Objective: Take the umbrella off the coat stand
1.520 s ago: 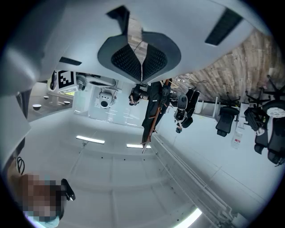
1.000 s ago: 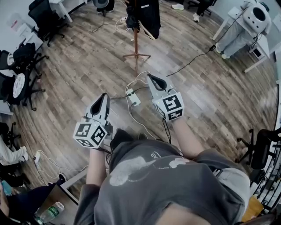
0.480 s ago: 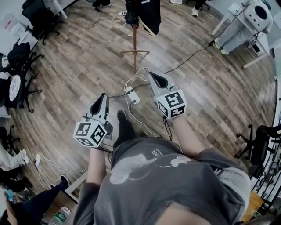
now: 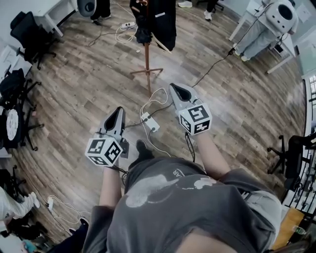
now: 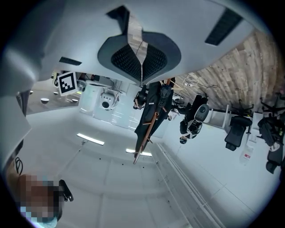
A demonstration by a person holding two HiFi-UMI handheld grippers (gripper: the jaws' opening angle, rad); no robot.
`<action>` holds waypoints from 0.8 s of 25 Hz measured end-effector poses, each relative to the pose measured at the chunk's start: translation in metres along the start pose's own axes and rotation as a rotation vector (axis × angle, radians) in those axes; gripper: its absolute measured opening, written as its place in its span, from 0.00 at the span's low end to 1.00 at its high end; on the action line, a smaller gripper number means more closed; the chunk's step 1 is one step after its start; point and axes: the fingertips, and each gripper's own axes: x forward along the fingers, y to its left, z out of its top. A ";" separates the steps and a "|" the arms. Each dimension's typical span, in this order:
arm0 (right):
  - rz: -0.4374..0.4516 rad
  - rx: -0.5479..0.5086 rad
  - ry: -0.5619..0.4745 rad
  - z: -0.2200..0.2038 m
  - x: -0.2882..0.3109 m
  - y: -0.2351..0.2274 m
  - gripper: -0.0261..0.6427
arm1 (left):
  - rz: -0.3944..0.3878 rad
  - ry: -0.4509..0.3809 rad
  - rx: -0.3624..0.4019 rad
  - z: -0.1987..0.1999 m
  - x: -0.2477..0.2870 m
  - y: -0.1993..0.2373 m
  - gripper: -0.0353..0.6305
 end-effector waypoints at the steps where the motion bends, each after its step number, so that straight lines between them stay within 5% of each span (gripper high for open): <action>1: -0.009 0.004 -0.003 0.005 0.012 -0.002 0.04 | -0.007 0.000 -0.004 0.006 0.007 0.010 0.07; 13: -0.101 0.053 0.023 0.028 0.130 -0.006 0.04 | -0.116 0.062 -0.035 0.044 0.066 0.117 0.07; 20: -0.161 0.098 0.022 0.028 0.149 -0.011 0.04 | -0.176 0.101 -0.039 0.046 0.092 0.145 0.07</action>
